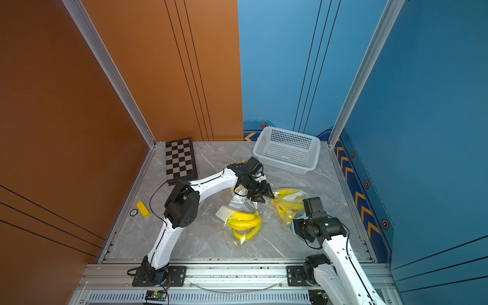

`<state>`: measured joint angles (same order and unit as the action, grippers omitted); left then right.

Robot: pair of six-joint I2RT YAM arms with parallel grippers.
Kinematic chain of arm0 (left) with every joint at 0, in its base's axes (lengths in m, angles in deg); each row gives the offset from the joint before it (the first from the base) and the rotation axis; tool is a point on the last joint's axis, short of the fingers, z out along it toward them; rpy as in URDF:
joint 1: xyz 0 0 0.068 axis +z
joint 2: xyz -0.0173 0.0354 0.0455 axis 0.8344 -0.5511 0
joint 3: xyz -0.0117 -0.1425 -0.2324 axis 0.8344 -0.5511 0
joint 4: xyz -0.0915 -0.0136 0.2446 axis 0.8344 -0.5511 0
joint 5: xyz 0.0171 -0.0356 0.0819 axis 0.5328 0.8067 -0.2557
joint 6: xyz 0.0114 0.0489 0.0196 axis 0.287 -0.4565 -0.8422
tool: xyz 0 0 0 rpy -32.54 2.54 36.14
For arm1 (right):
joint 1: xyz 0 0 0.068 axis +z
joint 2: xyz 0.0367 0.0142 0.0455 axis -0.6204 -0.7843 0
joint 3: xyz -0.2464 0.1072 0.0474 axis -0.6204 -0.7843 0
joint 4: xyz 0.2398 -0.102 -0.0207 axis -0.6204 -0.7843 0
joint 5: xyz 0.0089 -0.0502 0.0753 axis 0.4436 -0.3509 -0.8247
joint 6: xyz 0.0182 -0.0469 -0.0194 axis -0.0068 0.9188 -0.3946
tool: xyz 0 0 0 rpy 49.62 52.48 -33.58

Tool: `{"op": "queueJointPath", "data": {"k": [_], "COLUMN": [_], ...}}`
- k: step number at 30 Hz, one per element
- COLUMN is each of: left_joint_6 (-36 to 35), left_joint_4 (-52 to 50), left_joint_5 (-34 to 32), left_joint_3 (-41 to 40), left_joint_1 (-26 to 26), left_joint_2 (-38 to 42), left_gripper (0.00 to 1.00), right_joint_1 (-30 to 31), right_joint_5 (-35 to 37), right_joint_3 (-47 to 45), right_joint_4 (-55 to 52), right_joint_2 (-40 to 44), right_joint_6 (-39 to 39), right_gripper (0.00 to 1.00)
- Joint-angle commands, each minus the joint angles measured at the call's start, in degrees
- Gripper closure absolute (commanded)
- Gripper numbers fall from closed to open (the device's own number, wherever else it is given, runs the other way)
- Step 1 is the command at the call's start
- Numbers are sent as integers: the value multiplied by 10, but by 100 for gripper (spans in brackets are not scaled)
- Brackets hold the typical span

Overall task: Open the zip-top bag and take out the banana
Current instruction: Pick up the banana from the zipper food storage bag.

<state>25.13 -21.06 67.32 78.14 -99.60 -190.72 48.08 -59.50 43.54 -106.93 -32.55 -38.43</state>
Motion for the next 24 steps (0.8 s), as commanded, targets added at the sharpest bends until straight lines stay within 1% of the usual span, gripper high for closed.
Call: {"op": "queueJointPath", "data": {"k": [1,4,5,8,10,11,12,15,18,22,23,24], "left_joint_6": [-17,-18,-16,-8,-3,-1,2,8,12,14,25,50], "left_joint_4": [-19,-18,-18,-19,-18,-19,-19,-19,-19,-14,2,39], "left_joint_5": [6,5,7,9,8,9,12,14,8,-22,-25,-26], "left_joint_3": [-34,-40,-34,-3,19,27,36,43,25,-37,-60,-95], "left_joint_1": [27,32,31,20,12,9,5,-9,-13,1,8,16], "left_joint_2": [60,63,59,38,25,21,14,0,-1,37,49,68], "left_gripper": [33,27,25,23,15,6,2,2,2,2,2,2], "right_joint_1": [-3,-3,-2,1,1,2,2,3,1,-5,-5,-5], "right_joint_5": [-13,-25,-28,-29,-29,-30,-30,-28,-39,-52,-54,-56], "right_joint_3": [28,37,40,41,40,40,40,42,39,23,20,19], "right_joint_4": [-16,-16,-16,-16,-16,-16,-15,-13,0,14,17,20], "right_joint_2": [0,-12,-15,-19,-22,-23,-24,-23,-17,-14,-15,-17], "right_joint_6": [7,12,14,19,21,21,21,18,12,-2,-3,-5], "right_gripper": [84,84,84,84,84,84,84,84,84,84,84,84]}}
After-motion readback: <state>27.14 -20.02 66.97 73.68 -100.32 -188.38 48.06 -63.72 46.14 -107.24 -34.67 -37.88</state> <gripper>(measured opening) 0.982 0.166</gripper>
